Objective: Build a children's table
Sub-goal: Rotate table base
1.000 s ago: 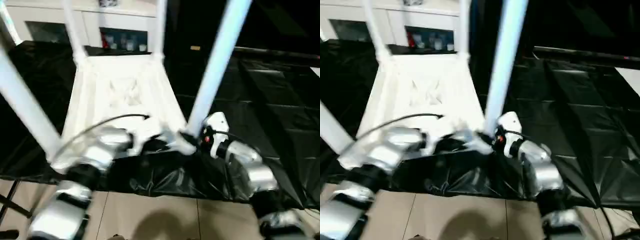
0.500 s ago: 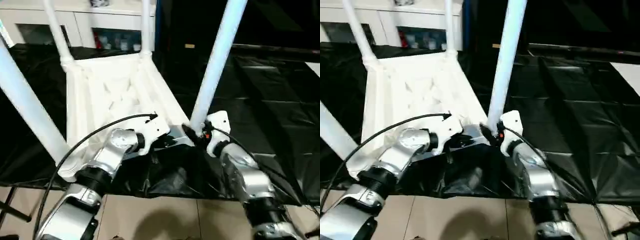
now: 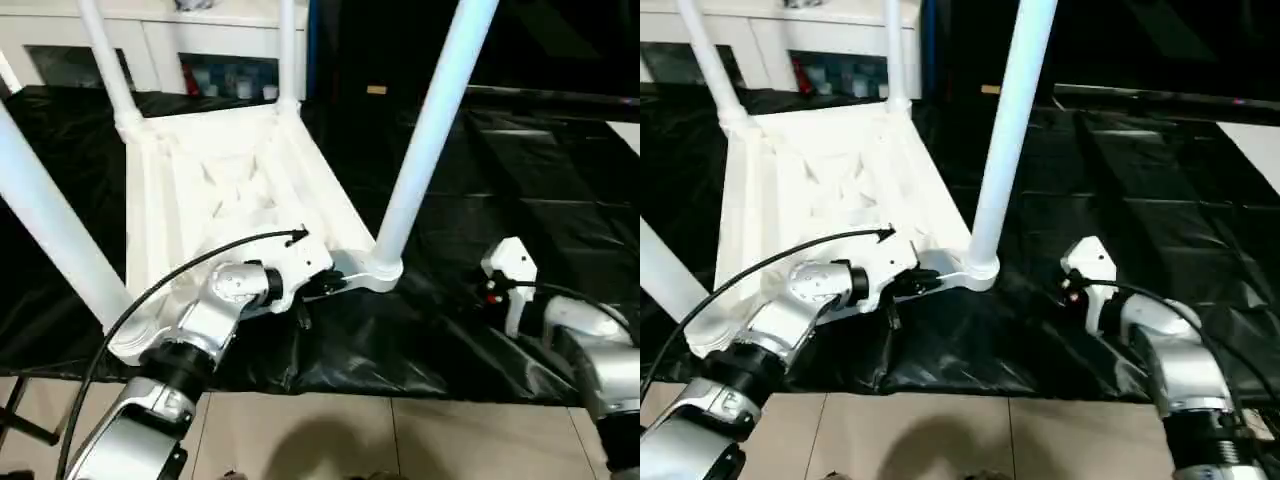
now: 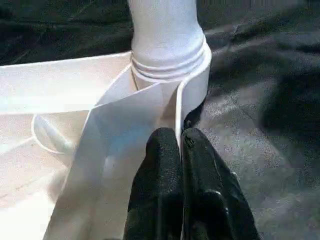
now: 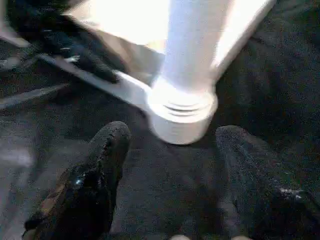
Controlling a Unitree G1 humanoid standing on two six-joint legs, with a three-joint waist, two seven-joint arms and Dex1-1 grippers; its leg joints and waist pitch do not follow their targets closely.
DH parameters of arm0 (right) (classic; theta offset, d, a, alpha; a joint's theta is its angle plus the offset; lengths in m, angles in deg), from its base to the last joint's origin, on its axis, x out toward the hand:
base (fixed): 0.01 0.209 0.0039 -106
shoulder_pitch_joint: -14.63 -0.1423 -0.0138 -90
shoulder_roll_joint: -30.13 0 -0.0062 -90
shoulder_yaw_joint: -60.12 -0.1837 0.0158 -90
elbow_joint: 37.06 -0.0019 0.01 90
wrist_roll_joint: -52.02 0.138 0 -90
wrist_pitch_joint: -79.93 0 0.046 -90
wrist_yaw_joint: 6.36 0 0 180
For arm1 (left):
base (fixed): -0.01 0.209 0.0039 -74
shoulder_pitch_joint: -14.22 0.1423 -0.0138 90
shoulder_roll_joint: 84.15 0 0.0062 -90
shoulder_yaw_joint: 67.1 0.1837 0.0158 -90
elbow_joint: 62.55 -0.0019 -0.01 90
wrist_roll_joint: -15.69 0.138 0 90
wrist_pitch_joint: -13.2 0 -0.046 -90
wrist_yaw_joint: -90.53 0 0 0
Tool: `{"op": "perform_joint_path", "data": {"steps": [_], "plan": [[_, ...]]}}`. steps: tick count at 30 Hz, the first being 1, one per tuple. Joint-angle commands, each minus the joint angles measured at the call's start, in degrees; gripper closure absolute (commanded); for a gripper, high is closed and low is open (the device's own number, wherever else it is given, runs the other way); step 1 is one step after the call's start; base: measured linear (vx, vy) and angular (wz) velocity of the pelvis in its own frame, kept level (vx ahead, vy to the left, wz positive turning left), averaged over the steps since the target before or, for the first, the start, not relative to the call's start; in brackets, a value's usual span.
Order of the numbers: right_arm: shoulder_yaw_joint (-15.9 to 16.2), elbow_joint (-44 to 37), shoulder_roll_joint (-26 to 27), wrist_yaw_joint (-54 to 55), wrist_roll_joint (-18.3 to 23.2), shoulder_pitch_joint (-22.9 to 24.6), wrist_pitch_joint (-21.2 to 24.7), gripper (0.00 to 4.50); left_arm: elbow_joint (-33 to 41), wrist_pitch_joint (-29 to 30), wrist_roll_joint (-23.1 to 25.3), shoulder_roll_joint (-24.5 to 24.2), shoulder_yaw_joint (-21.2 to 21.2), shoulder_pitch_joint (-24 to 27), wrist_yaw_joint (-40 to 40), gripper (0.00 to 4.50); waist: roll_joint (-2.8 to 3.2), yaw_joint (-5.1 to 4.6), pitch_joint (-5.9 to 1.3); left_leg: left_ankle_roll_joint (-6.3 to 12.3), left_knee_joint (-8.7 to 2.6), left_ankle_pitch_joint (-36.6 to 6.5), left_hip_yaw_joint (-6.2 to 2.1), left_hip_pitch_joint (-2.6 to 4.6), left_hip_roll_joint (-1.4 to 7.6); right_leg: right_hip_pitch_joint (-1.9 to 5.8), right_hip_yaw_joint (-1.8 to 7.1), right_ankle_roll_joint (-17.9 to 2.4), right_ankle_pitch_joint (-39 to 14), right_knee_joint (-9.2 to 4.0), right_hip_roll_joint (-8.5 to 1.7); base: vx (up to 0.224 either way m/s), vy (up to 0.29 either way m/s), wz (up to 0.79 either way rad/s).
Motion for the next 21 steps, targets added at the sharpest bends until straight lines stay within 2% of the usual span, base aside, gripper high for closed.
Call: {"op": "perform_joint_path", "data": {"steps": [1,3,4,5,6,7,8,9,10,12,13,16,17,18,19,20,21], "plan": [[1.59,-2.41,-0.27,-1.65,1.74,0.04,1.35,1.33,6.52,4.65,-6.41,-0.33,-3.23,1.45,-3.5,3.94,-0.81,0.66,-3.65,6.23,-3.48,-7.46,-1.93,-0.09,3.73,3.2,3.16,-10.0,-17.03,-5.01,-5.62,0.0,0.0,0.0],[2.16,-2.87,0.14,-1.63,2.05,-0.24,1.33,1.33,10.39,8.15,-8.79,-0.87,-3.98,2.46,-5.48,3.91,-0.67,0.76,-3.97,6.59,-3.21,-5.37,-1.67,0.32,3.95,2.83,3.3,-13.27,-9.75,-4.24,-5.35,0.0,0.0,0.0],[2.91,-2.95,1.29,-2.0,2.27,-1.02,1.91,1.33,15.82,12.11,-11.92,-2.78,-4.36,3.94,-8.48,3.73,-0.93,0.7,-3.97,7.51,-3.2,-4.01,-1.61,0.13,3.91,2.88,3.28,-14.32,-5.95,-3.7,-5.1,0.0,0.0,0.0],[3.68,-2.89,2.06,-2.25,2.19,-1.67,2.19,1.33,19.79,15.07,-14.29,-4.49,-4.67,5.04,-10.88,3.73,-0.7,0.89,-4.1,7.52,-3.22,-3.3,-1.8,0.24,4.14,3.01,3.26,-15.17,-4.57,-3.19,-5.46,0.0,0.0,0.0],[4.41,-2.71,2.7,-2.78,2.21,-2.21,2.36,1.33,23.1,18.42,-16.41,-6.17,-5.2,5.93,-12.56,3.64,-0.8,0.64,-3.85,8.13,-3.28,-2.58,-1.67,-0.16,3.99,3.03,3.25,-15.6,-3.6,-3.21,-5.35,0.0,0.0,0.0],[4.86,-2.59,3.03,-3.12,2.22,-2.51,2.43,1.33,24.94,20.45,-17.62,-7.18,-5.56,6.42,-13.44,3.58,-0.62,0.72,-3.86,7.93,-3.2,-3.06,-1.59,0.2,4.04,2.87,3.29,-15.89,-3.75,-3.14,-5.41,0.0,0.0,0.0],[4.86,-2.59,3.03,-3.12,2.22,-2.51,2.43,1.33,24.94,20.45,-17.62,-7.18,-5.56,6.42,-13.44,3.51,-0.59,0.63,-3.68,7.81,-3.22,-3.77,-1.48,0.22,3.9,2.85,3.3,-15.9,-4.93,-3.42,-5.26,0.0,0.0,0.0],[5.31,-2.05,3.5,-3.2,1.93,-2.99,2.29,1.33,26.99,21.95,-18.59,-8.88,-5.48,7.24,-15.0,3.4,-0.44,0.76,-3.61,7.08,-3.23,-4.85,-1.4,0.51,3.9,2.74,3.32,-15.43,-6.68,-3.66,-5.17,0.0,0.0,0.0],[5.85,-1.38,4.09,-3.27,1.5,-3.62,2.05,1.33,28.88,23.68,-19.18,-11.01,-5.37,8.26,-16.41,3.3,-0.44,0.76,-3.61,7.08,-3.23,-4.85,-1.4,0.51,3.9,2.74,3.32,-15.43,-6.68,-3.66,-5.17,0.0,0.0,0.0],[6.6,-0.05,5.25,-3.16,0.83,-4.87,1.56,1.33,31.61,25.69,-19.54,-15.02,-5.04,10.39,-18.8,3.24,-0.57,0.54,-3.33,4.94,-3.59,-7.03,-1.6,0.57,3.89,2.69,3.35,-13.57,-11.75,-3.85,-5.12,0.0,0.0,0.0],[6.83,0.81,5.86,-2.48,0.58,-5.64,1.37,1.33,33.2,27.02,-19.97,-16.92,-5.39,11.79,-19.67,2.95,-0.32,0.47,-3.39,4.0,-3.65,-7.31,-1.65,0.7,3.89,2.61,3.37,-13.29,-12.32,-3.82,-5.12,0.0,0.0,0.0],[6.8,4.59,7.56,1.12,-1.18,-8.13,-0.75,1.33,36.51,29.25,-20.47,-20.25,-7.41,15.52,-19.76,2.81,-0.31,0.15,-3.24,2.78,-3.77,-7.73,-1.52,0.75,3.7,2.56,3.49,-12.67,-12.69,-4.06,-4.9,0.0,0.0,0.0],[5.52,10.55,9.39,8.26,-4.02,-11.59,-3.03,1.33,40.41,32.18,-21.82,-22.77,-10.64,19.73,-18.61,2.63,-0.21,0.12,-3.48,1.98,-3.68,-7.26,-1.58,0.93,3.98,2.44,3.52,-13.34,-11.61,-3.56,-5.24,0.0,0.0,0.0],[5.47,10.78,9.46,8.56,-4.14,-11.73,-3.08,1.33,40.55,32.27,-21.88,-22.86,-10.77,19.9,-18.58,2.63,-0.51,-0.67,-3.01,1.41,-4.17,-7.9,-1.81,0.0,3.61,2.78,3.37,-13.28,-13.67,-3.75,-5.09,0.0,0.0,0.0],[5.08,12.41,9.86,10.71,-4.89,-12.66,-3.3,1.33,41.55,33.01,-22.41,-23.51,-11.65,21.05,-18.37,2.51,-0.3,-0.45,-3.13,0.88,-4.05,-8.78,-1.75,0.51,3.63,2.59,3.33,-12.85,-15.34,-4.0,-5.07,0.0,0.0,0.0],[4.75,14.79,10.23,13.83,-5.99,-13.89,-4.76,1.33,43.04,34.21,-23.47,-24.5,-13.29,23.17,-18.16,2.35,-0.13,-0.36,-3.08,0.34,-3.66,-9.86,-1.34,1.38,3.56,1.86,3.65,-12.66,-15.99,-4.29,-4.92,0.0,0.0,0.0],[4.62,16.21,10.39,15.74,-6.67,-14.6,-5.78,1.33,43.99,35.01,-24.18,-25.09,-14.3,24.49,-18.0,2.35,-0.16,-0.45,-2.89,0.05,-3.89,-10.36,-1.44,1.02,3.53,2.14,3.65,-12.61,-16.36,-4.3,-4.84,0.0,0.0,0.0]]}}
